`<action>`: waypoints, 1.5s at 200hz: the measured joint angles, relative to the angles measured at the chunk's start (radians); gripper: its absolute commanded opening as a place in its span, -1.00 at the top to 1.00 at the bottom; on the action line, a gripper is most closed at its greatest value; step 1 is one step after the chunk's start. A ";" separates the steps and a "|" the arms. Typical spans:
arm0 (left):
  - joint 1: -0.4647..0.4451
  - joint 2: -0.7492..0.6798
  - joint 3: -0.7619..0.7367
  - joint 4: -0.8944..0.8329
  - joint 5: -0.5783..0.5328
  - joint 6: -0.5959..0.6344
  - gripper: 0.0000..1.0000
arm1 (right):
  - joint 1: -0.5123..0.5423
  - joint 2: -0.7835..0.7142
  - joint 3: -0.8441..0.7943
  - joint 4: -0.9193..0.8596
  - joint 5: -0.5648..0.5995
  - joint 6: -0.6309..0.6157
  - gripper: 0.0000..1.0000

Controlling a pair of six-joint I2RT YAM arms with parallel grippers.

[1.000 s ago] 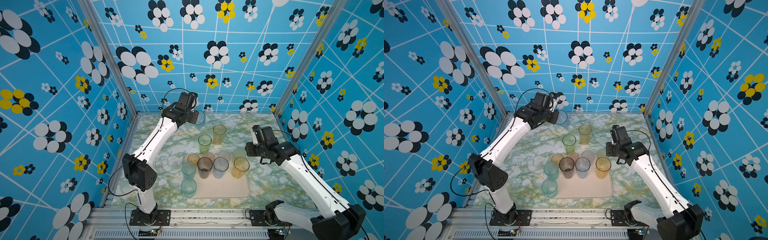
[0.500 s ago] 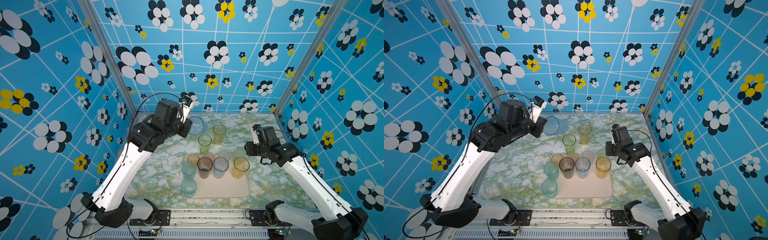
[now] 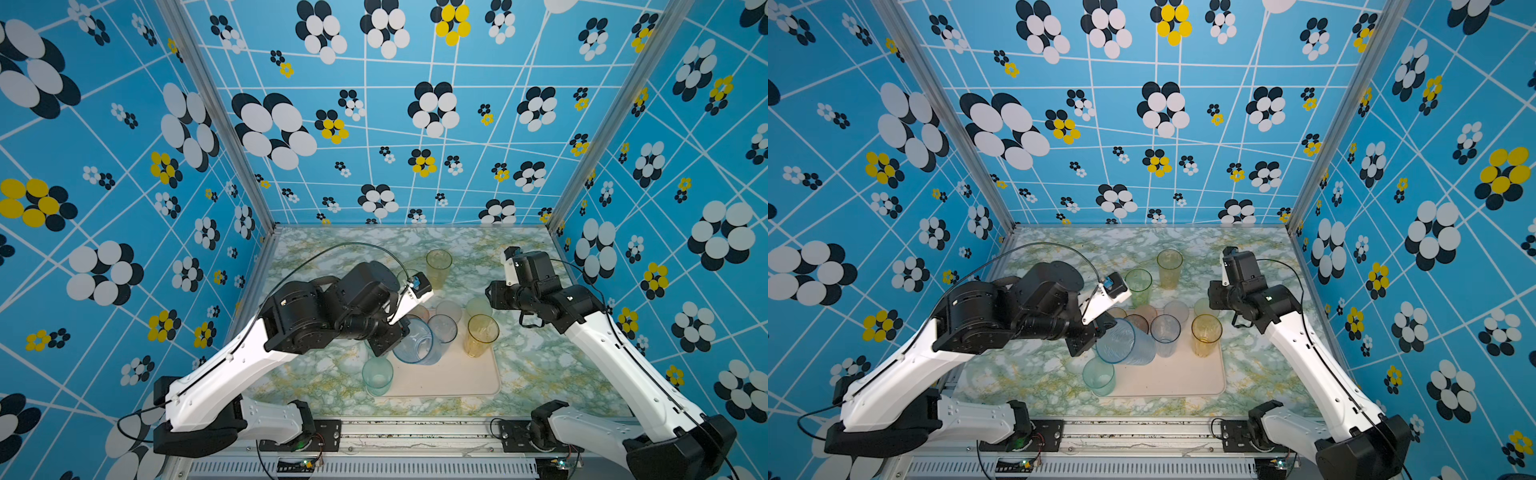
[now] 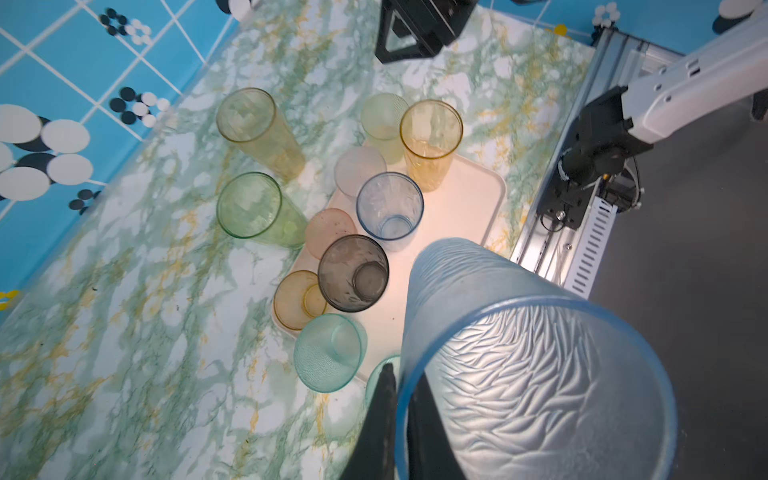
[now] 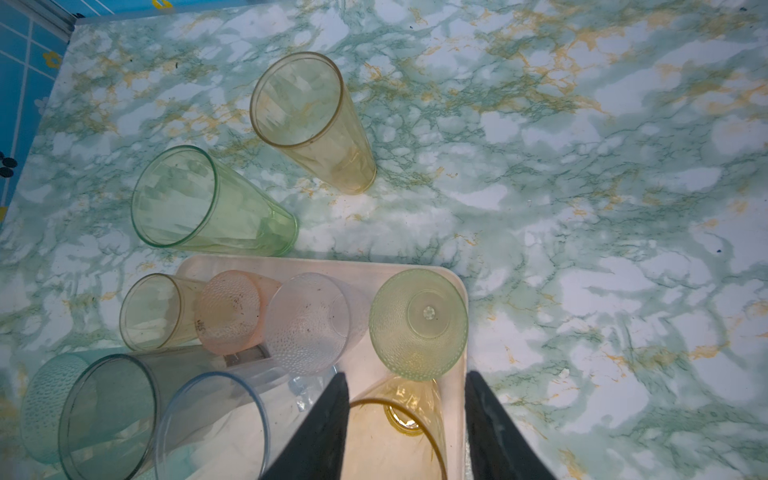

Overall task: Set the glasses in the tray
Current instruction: 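Lift the frosted blue cup with the left gripper and carry it over the tray, then lower the frosted blue cup onto the tray's near edge and open the left gripper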

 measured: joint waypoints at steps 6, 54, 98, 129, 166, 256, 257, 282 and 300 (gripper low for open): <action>-0.010 0.013 -0.019 0.002 -0.004 -0.006 1.00 | 0.000 0.000 0.008 0.000 0.000 0.000 0.05; -0.023 0.104 -0.239 0.062 -0.035 -0.055 1.00 | 0.000 -0.008 0.033 0.000 -0.001 0.000 0.05; -0.015 0.122 -0.334 0.134 -0.041 -0.081 1.00 | 0.000 -0.014 0.033 0.000 -0.007 0.000 0.05; 0.010 0.137 -0.378 0.188 -0.034 -0.089 1.00 | 0.000 -0.016 0.032 0.000 -0.012 0.000 0.05; 0.051 0.165 -0.425 0.213 -0.035 -0.092 1.00 | 0.000 -0.016 0.032 0.000 -0.011 0.000 0.05; 0.078 0.191 -0.455 0.250 -0.034 -0.087 1.00 | 0.000 0.010 0.032 0.000 -0.011 0.000 0.05; 0.079 0.191 -0.455 0.251 -0.034 -0.087 1.00 | 0.000 0.010 0.032 0.000 -0.011 0.000 0.05; 0.079 0.191 -0.465 0.261 -0.035 -0.087 1.00 | 0.000 0.010 0.032 0.000 -0.011 0.000 0.05; 0.079 0.192 -0.472 0.261 -0.035 -0.087 1.00 | 0.000 0.010 0.032 0.000 -0.011 0.000 0.05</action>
